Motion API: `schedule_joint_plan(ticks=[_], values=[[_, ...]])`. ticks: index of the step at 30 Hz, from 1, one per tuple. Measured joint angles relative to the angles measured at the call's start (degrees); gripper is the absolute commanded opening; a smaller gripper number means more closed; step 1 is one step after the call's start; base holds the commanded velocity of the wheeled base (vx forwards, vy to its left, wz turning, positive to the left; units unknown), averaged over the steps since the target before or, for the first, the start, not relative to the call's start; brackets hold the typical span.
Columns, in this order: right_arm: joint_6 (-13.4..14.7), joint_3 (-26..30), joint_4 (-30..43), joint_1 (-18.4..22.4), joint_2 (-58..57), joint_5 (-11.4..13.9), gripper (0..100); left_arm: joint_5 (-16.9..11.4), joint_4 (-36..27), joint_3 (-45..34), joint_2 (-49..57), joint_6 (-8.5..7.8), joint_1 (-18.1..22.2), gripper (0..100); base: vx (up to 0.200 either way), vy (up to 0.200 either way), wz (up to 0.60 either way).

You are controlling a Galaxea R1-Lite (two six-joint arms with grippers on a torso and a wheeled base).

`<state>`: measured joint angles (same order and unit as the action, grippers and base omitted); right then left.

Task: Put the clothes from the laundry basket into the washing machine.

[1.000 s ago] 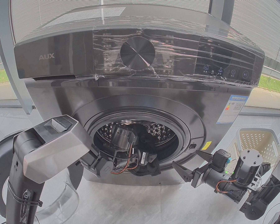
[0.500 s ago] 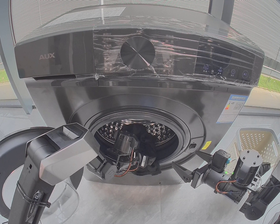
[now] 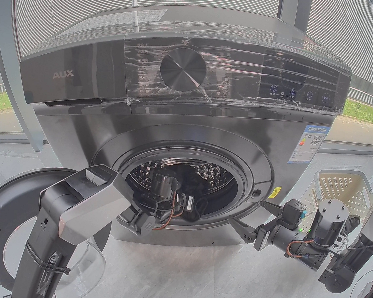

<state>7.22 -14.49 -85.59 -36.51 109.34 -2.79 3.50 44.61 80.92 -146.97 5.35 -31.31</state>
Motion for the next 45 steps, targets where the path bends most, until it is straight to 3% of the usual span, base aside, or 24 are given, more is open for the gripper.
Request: schedule_joint_plan(ticks=[5,15,16,31,37,45], values=[[-0.02,0.0,0.0,-0.2,0.0,-0.07,100,1.83,4.44,5.16,-0.5,0.3,1.4,0,0.0,0.0,0.0],[0.04,0.0,0.0,-0.45,0.09,-0.05,100,5.8,6.7,15.32,-3.94,0.2,2.73,0,0.0,0.0,0.0],[0.06,0.0,0.0,-0.45,0.12,-0.05,100,5.86,6.79,15.49,-4.19,0.17,2.76,100,0.0,0.0,0.0],[0.09,0.02,0.0,-0.39,0.44,0.0,100,5.97,6.96,14.36,-5.75,0.66,2.28,100,0.0,0.0,0.0],[0.06,0.02,0.02,-0.32,0.44,0.0,100,5.96,7.51,7.03,-2.73,0.66,0.66,100,0.0,0.0,0.0],[0.06,0.06,-0.02,-0.34,0.34,-0.11,100,5.97,10.19,-10.72,4.39,0.3,-4.0,100,0.0,0.0,0.0]])
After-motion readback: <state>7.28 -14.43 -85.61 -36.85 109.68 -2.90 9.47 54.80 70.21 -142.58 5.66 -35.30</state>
